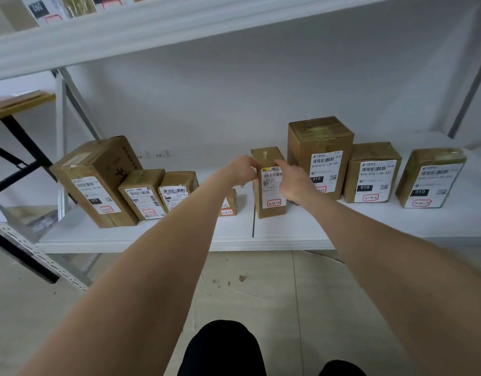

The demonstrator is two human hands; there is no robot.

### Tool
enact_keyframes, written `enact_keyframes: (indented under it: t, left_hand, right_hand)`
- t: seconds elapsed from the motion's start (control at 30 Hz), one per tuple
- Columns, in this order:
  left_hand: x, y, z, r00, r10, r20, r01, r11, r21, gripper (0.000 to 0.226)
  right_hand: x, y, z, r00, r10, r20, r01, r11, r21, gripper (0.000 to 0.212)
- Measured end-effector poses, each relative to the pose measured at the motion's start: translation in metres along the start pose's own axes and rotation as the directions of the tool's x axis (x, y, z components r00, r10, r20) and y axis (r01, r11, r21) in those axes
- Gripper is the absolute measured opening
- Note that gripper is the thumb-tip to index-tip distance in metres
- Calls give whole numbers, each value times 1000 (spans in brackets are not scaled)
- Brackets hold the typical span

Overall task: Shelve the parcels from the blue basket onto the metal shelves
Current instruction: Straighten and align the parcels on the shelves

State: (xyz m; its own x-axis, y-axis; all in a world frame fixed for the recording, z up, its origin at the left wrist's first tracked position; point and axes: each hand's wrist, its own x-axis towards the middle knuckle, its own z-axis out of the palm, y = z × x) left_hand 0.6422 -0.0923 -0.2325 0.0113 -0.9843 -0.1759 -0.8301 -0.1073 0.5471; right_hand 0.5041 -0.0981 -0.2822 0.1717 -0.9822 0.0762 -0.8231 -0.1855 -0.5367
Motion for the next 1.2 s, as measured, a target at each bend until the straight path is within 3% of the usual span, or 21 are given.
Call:
enact_keyframes:
  t: [0.3, 1.2]
  left_hand:
    - [4, 3, 0, 997, 12, -77, -3, 993, 117, 49]
    - [12, -25, -11, 998, -42, -52, 40, 998, -38, 36]
  right_hand:
    - [3, -1, -4, 998, 17, -54, -19, 999, -27, 73]
    - [16, -21, 21, 1000, -24, -14, 24, 1000, -3, 65]
